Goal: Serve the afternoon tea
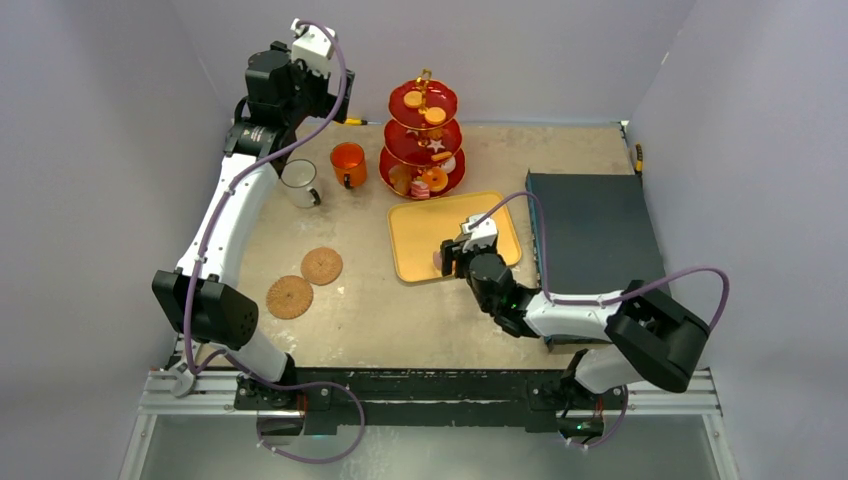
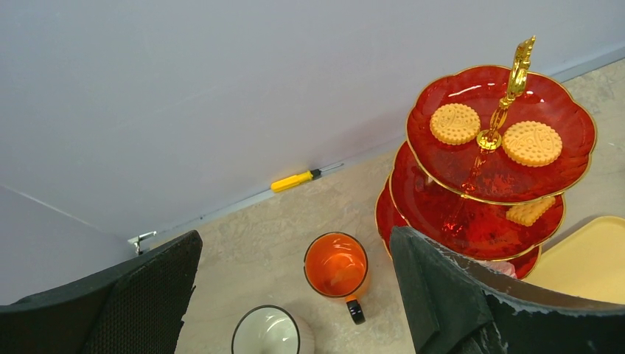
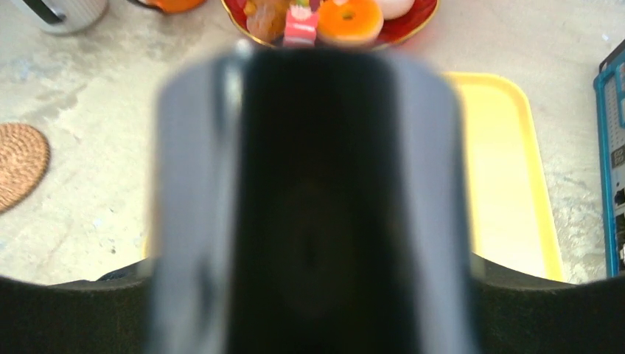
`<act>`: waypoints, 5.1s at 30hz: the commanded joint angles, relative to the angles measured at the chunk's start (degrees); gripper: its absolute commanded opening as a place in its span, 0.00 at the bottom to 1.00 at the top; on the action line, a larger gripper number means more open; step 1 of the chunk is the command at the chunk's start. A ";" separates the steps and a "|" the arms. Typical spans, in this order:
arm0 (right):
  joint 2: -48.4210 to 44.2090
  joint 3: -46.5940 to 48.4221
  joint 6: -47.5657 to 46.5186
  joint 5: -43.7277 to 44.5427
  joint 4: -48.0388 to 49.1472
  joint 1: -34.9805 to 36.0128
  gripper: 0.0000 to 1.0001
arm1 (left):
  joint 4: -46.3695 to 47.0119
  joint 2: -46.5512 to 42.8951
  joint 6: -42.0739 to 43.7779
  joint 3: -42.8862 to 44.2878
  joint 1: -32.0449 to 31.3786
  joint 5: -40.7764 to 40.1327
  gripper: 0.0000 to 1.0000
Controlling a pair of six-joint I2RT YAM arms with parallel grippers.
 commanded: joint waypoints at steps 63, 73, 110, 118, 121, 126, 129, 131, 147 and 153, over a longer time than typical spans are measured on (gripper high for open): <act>19.17 42.73 -9.15 -13.80 4.82 -12.03 0.19 | -0.03 -1.70 -0.31 1.37 0.72 0.67 0.99; 28.50 45.44 -9.37 -7.26 18.30 -12.06 0.21 | -0.04 -1.62 -0.10 1.38 0.80 0.80 0.99; 25.88 42.30 -7.36 -9.21 20.35 -12.06 0.60 | -2.13 -4.11 0.30 1.09 0.94 0.96 1.00; 12.26 31.71 -2.16 -10.79 12.65 -10.99 0.56 | -3.78 -4.46 0.09 1.12 0.96 1.19 0.99; 6.32 29.17 2.30 -10.72 2.16 -10.25 0.54 | -7.09 -3.97 -0.15 2.33 0.98 1.47 0.99; -0.48 30.34 19.23 -9.28 -26.47 -9.67 0.50 | -8.09 -5.97 1.71 0.39 1.07 1.21 0.99; -2.20 30.72 28.63 -12.30 -41.82 -9.75 0.49 | -7.97 -7.94 2.67 -1.65 1.14 1.01 0.99; -2.22 30.75 32.14 -14.11 -46.29 -9.88 0.50 | -8.55 -8.99 2.83 -2.31 1.16 1.16 0.99; 18.83 47.21 42.14 -24.01 -63.45 -17.54 0.47 | -11.26 -15.84 4.50 -4.65 1.15 2.37 0.99; 21.63 44.96 46.28 -27.52 -61.78 -21.57 0.49 | -11.39 -16.53 5.06 -5.23 1.11 2.88 0.99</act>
